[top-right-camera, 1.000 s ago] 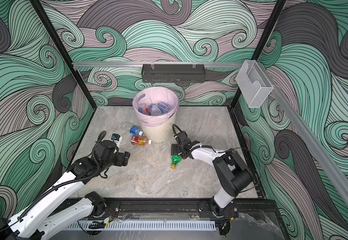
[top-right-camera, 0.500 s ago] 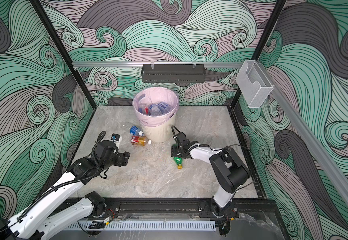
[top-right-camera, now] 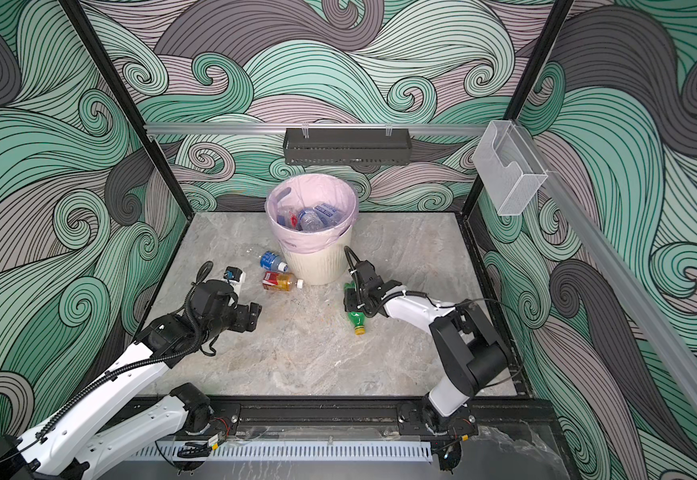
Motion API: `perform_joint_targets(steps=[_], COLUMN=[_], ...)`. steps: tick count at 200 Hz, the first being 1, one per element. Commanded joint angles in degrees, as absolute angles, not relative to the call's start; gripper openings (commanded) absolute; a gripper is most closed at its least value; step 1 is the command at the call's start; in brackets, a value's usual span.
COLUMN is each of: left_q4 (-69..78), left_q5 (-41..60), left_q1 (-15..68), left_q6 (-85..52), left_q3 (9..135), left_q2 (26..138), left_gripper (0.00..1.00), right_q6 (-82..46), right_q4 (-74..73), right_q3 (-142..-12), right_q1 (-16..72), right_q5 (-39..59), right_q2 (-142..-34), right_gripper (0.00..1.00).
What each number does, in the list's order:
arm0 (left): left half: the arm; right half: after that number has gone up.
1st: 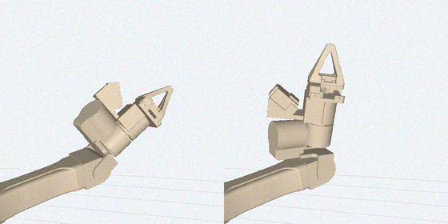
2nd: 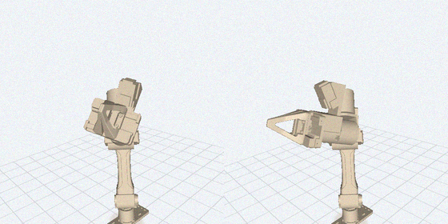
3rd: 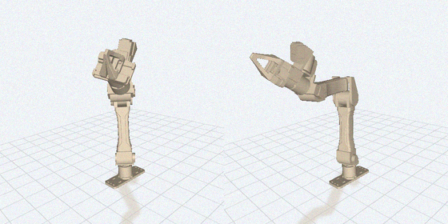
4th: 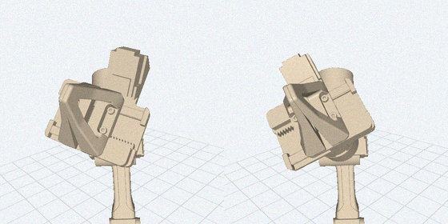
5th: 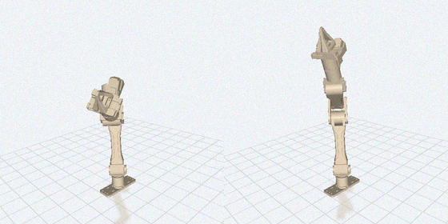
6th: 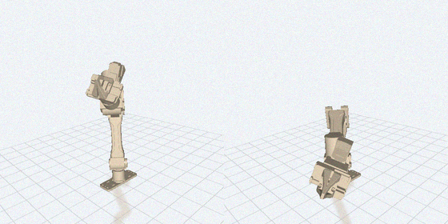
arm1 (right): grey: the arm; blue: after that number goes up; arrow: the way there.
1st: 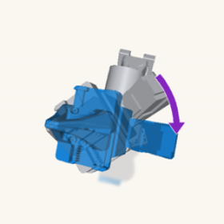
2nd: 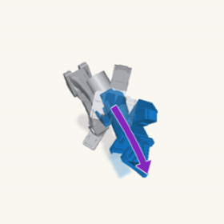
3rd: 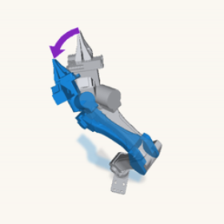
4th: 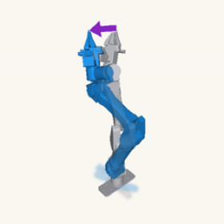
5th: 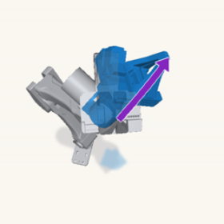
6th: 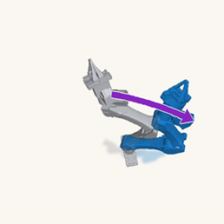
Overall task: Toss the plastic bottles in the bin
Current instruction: 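Carry the Sprite bottle with the right gripper over the bin and release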
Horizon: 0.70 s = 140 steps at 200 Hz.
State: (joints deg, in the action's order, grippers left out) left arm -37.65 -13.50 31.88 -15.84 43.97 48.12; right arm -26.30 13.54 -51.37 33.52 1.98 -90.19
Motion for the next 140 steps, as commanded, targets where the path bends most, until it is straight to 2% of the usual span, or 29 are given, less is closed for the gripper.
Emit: perform_joint_targets(steps=[1,102,119,140], left_q4=[-36.3,-27.1,-26.3,-25.1], left_q5=[-13.7,-16.1,-16.3,-16.1], left_q1=[31.3,31.3,31.3,31.3], left_q6=[-15.2,-16.0,-16.0,-15.7], left_q3=[43.5,39.6,39.4,39.4], left_q2=[47.6,47.7,48.3,49.3], left_gripper=[0.88,0.88,0.88,0.88], right_q6=[-23.2,-15.6,-15.4,-14.1], right_q4=[13.0,7.0,7.2,8.5], right_q3=[-52.3,-48.7,-51.0,-60.5], right_q1=[33.7,33.7,33.8,33.8], right_q5=[2.4,8.8,8.0,7.5], right_q2=[-84.7,-60.7,-59.8,-63.6], right_gripper=[0.35,0.33,0.33,0.32])
